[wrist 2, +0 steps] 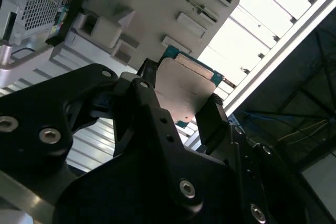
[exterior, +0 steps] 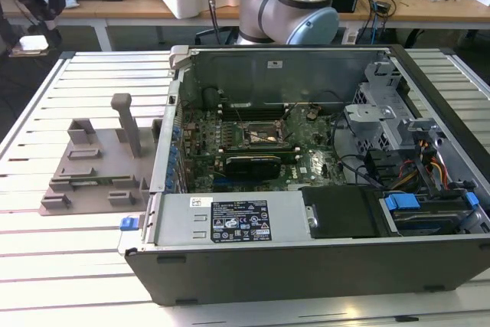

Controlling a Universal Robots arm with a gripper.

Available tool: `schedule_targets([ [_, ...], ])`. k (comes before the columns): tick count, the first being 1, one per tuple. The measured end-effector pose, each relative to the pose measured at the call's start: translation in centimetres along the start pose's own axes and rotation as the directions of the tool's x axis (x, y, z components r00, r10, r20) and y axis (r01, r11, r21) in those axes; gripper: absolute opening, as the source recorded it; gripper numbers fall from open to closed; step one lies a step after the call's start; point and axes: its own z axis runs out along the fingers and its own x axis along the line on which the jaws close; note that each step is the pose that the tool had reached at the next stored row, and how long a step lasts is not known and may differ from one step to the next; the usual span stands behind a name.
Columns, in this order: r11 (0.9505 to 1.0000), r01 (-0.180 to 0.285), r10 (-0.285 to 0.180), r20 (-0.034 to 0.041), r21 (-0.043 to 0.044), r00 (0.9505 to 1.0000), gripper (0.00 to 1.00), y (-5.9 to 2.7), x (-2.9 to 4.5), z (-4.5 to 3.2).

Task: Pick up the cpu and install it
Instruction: 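Pick up the cpu and move it towards the insertion slot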

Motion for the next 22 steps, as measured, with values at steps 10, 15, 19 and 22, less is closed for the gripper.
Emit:
schedule_targets([
  [10,1.0000,0.000,0.000,-0.0105,-0.0007,0.9999,0.55,-0.48,-7.08,0.80],
  [15,1.0000,0.000,0.000,-0.0120,-0.0008,0.9999,0.55,-0.64,-9.42,1.22],
  [19,1.0000,0.000,0.000,-0.0120,-0.0008,0.9999,0.55,-0.70,-10.34,1.31],
  [22,1.0000,0.000,0.000,-0.0119,-0.0008,0.9999,0.55,-0.76,-11.11,1.39],
])
